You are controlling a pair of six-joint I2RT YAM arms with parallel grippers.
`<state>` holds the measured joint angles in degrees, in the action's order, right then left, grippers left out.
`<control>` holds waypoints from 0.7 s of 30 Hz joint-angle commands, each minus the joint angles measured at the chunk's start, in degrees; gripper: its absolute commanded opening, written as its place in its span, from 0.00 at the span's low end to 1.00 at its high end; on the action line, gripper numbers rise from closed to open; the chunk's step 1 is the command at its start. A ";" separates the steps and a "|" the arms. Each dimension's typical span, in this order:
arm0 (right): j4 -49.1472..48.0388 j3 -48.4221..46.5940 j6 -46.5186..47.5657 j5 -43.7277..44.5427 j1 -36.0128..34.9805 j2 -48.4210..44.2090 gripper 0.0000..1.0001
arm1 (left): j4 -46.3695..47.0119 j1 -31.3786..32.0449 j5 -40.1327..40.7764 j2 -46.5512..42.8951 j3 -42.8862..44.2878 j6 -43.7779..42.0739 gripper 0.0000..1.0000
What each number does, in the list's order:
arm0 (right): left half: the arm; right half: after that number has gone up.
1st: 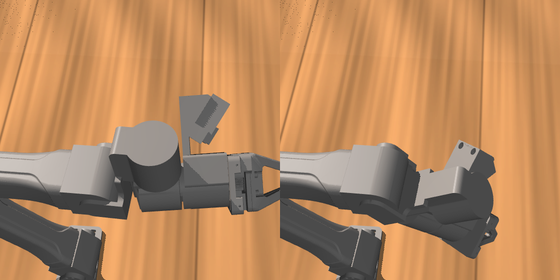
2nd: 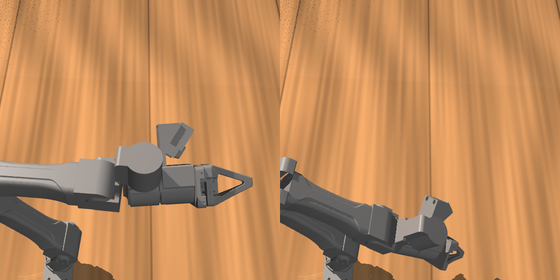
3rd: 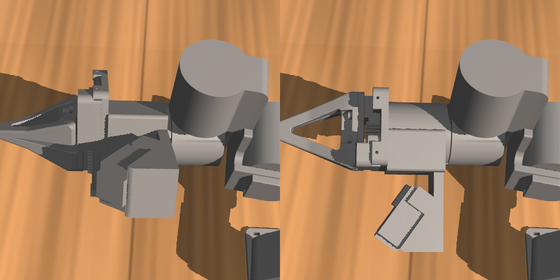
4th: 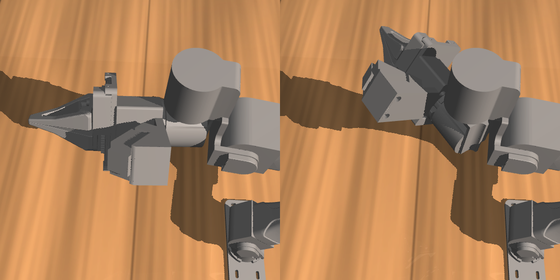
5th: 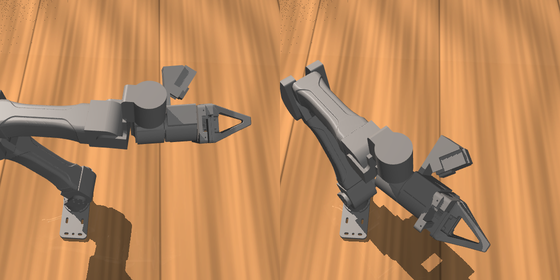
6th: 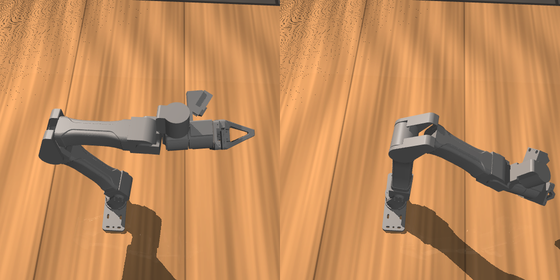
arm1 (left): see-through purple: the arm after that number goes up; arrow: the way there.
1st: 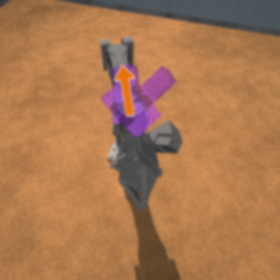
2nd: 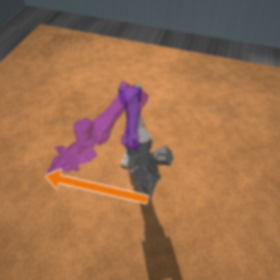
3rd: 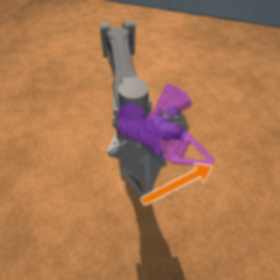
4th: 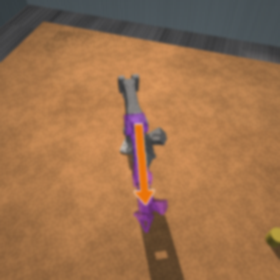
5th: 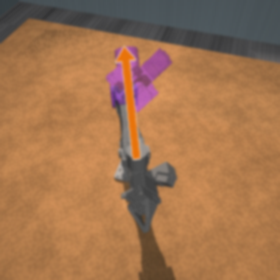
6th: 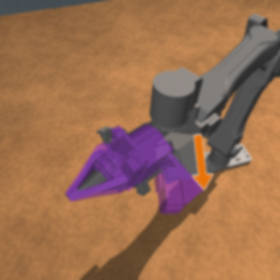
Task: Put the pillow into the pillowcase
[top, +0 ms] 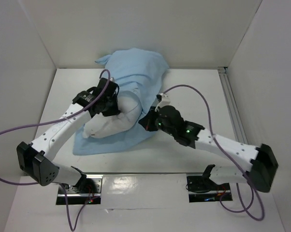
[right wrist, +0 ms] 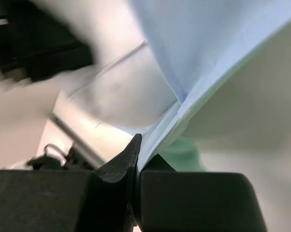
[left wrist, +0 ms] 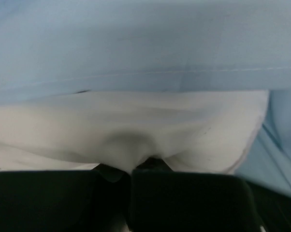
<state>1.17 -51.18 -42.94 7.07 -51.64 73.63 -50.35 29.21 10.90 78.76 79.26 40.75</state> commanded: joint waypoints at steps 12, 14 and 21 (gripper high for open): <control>29.14 1.87 6.46 -10.85 -6.46 -24.40 0.00 | 13.87 8.76 16.14 17.30 10.21 22.25 0.00; 33.69 1.87 5.41 -7.71 -6.46 -26.94 0.00 | 14.57 10.94 17.14 17.30 10.21 23.85 0.00; 45.23 -1.55 -0.12 5.13 -6.46 -32.67 0.05 | 12.13 19.91 2.57 16.78 13.54 5.23 0.08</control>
<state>40.75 -48.01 -39.72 10.70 -56.14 43.97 -43.55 46.78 15.64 94.78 90.11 53.69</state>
